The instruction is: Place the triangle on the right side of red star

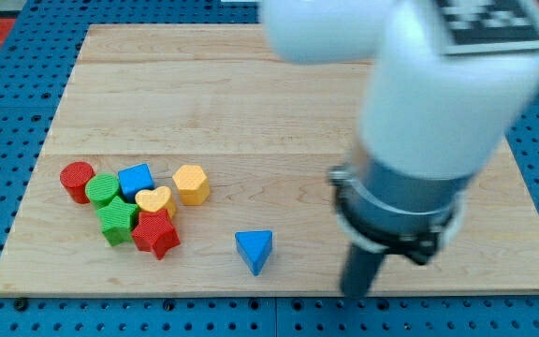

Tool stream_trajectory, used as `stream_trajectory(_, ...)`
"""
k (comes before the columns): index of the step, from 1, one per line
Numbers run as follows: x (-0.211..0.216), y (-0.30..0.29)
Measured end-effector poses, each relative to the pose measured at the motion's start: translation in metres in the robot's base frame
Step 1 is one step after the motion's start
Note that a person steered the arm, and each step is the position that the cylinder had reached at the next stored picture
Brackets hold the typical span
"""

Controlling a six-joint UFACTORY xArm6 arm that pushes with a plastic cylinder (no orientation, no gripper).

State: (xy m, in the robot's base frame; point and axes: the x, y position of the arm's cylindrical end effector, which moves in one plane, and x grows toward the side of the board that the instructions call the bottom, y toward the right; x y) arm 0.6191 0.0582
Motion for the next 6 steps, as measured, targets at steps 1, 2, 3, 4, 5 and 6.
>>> stream_trajectory(1, 0.0, -0.045)
stream_trajectory(2, 0.0, -0.044)
stream_trajectory(3, -0.001, -0.056)
stream_trajectory(4, 0.0, -0.069)
stream_trajectory(5, -0.011, -0.064)
stream_trajectory(6, -0.021, -0.038)
